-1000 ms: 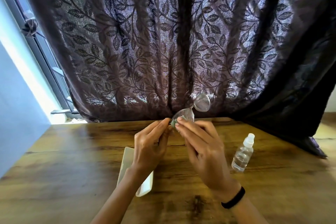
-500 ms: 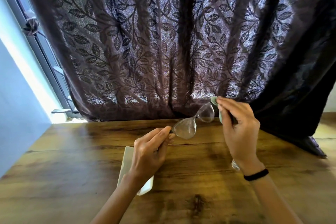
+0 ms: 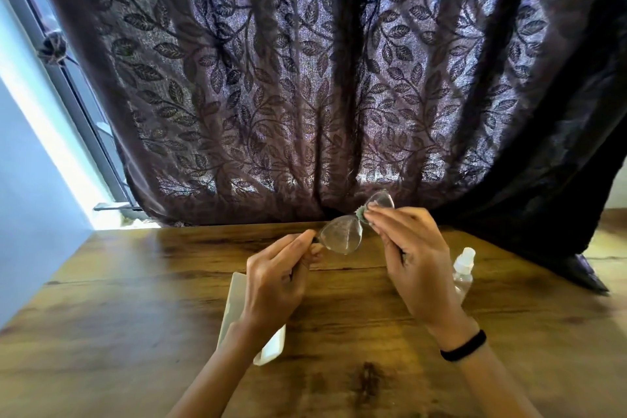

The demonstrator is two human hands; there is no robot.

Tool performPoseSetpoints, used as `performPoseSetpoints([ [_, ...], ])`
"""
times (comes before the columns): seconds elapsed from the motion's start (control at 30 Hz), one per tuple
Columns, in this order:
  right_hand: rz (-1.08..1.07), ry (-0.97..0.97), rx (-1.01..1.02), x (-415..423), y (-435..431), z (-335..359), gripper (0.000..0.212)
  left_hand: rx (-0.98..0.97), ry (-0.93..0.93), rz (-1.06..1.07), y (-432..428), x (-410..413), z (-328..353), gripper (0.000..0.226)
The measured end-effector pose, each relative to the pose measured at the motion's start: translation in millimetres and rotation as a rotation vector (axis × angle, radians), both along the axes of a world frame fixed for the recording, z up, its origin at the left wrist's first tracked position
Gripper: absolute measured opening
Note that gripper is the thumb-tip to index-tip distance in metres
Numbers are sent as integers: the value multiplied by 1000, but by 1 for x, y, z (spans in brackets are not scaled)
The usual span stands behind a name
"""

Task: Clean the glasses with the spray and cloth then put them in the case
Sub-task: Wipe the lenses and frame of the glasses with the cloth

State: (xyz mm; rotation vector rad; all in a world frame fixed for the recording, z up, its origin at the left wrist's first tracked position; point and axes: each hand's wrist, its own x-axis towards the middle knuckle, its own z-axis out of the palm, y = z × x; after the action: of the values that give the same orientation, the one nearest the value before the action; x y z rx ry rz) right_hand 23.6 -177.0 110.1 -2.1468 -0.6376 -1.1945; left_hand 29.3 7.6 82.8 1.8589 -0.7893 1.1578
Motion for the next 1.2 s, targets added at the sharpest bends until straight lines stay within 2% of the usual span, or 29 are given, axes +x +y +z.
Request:
performPoseSetpoints([
  [0.5, -73, 70, 43, 22, -16, 5, 39, -27, 6, -60, -4, -8, -1, 16],
  [0.67, 16, 19, 11, 7, -3, -1, 31, -57, 18, -34, -4, -6, -1, 16],
  [0.9, -14, -25, 38, 0, -10, -20, 32, -108, 47, -50, -3, -7, -1, 21],
  [1.07, -53, 29, 123, 10, -21, -19, 39, -86, 49, -73, -4, -10, 1, 30],
  [1.2, -61, 45, 125, 20, -24, -8, 38, -72, 56, -94, -6, -12, 3, 25],
])
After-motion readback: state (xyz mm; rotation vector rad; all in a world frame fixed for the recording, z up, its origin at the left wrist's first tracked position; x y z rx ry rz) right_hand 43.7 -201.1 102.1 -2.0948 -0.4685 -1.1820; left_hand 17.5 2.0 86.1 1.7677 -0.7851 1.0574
